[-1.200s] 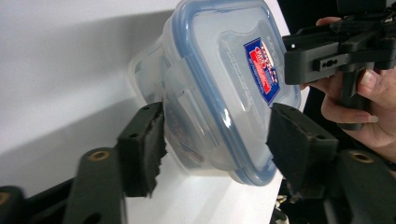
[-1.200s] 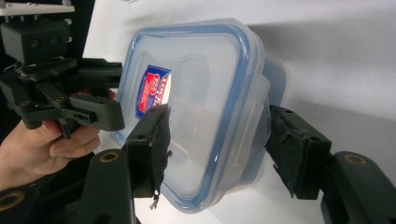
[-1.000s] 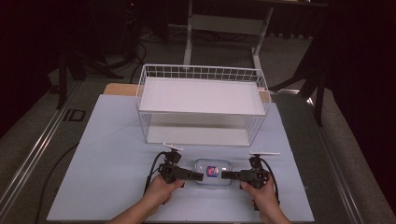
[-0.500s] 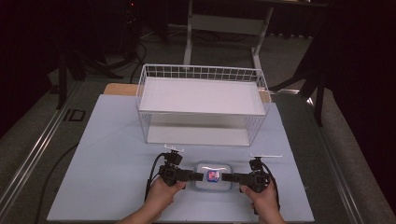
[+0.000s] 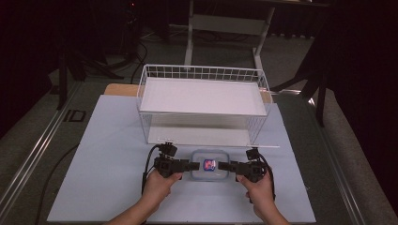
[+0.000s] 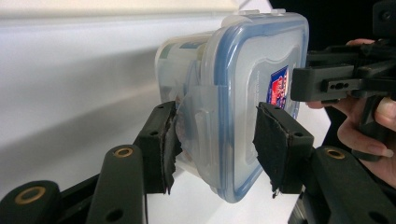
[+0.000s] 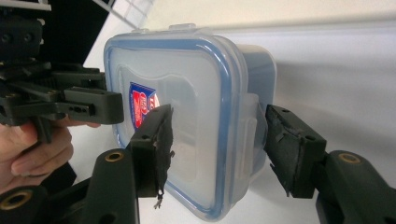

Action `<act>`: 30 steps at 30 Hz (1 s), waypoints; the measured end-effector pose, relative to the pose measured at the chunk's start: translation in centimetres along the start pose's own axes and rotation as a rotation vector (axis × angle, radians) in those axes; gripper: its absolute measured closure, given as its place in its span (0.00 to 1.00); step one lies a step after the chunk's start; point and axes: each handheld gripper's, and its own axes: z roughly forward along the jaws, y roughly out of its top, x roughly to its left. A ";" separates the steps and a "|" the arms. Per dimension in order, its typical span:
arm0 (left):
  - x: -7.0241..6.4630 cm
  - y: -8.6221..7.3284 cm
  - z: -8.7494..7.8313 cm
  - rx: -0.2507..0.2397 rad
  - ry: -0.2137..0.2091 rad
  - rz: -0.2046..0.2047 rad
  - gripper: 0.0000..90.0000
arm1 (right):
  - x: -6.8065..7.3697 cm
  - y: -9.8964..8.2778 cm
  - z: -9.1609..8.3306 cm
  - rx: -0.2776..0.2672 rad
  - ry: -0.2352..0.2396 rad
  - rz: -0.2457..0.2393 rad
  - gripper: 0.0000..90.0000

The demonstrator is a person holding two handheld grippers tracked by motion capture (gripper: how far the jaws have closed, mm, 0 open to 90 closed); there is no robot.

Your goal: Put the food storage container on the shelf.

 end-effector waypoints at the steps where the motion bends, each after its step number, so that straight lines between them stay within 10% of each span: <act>1: 0.1 0.2 -0.2 -0.006 -0.002 0.002 0.57 | 0.2 0.3 0.0 -0.002 -0.005 -0.010 0.48; 30: 4.2 3.7 0.2 -0.133 0.044 0.065 0.56 | -0.7 4.9 4.1 -0.128 -0.019 -0.046 0.48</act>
